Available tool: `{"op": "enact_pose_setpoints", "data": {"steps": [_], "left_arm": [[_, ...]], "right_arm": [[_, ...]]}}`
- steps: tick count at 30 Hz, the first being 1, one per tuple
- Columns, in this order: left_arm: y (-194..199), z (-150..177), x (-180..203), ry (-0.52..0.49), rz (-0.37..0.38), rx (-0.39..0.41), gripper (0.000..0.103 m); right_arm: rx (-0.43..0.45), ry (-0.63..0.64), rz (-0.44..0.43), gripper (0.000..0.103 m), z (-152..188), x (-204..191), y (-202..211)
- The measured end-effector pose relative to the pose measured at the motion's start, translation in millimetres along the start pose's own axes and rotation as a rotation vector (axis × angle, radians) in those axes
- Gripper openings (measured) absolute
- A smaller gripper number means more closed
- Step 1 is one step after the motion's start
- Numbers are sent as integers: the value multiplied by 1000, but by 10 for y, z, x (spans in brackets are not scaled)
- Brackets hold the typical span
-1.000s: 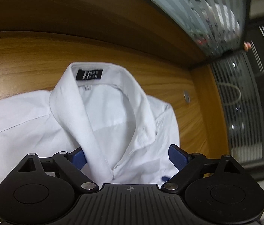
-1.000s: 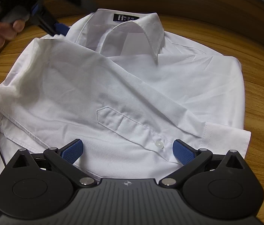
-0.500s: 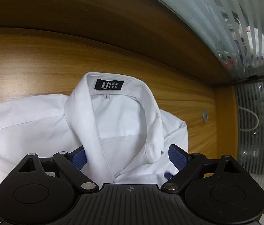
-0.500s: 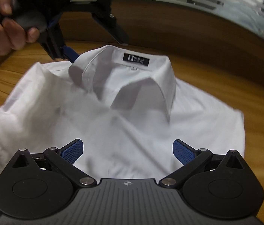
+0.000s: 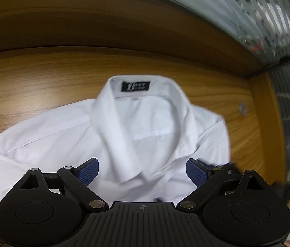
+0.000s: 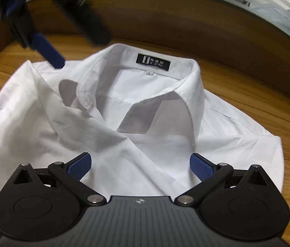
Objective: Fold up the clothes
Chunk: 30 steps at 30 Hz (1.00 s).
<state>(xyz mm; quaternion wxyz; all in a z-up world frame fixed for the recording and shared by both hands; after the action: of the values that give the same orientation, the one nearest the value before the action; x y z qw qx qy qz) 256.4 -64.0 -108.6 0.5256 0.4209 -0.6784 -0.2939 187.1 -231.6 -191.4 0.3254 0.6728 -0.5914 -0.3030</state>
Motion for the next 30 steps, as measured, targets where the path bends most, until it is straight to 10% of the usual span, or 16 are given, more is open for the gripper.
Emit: {"op": "enact_pose_setpoints", "data": {"steps": [5, 16, 20, 30], "left_arm": [[60, 268, -2, -133, -110, 41, 91], [-38, 450, 147, -279, -248, 185, 52], [0, 391, 189, -293, -264, 215, 16], [64, 389, 443, -503, -359, 200, 14]], "right_arm": [[8, -35, -15, 102, 60, 86, 229], [32, -41, -38, 102, 106, 53, 313], [62, 3, -45, 102, -47, -82, 203], [84, 74, -5, 103, -337, -258, -202]]}}
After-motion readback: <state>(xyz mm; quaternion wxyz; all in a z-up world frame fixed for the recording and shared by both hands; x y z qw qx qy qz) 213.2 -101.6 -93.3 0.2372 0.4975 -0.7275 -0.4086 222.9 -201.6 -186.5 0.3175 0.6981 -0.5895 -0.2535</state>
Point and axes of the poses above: each gripper's, at about its wrist camera, not at the fingertips, and y roughly against the way its jaws point, x to its right, z to its underside, the point moved 6 cm from there along -y, roughly the way its jaws point, and after that the axes turned 4 degrees about x, right-handed, at the moved point
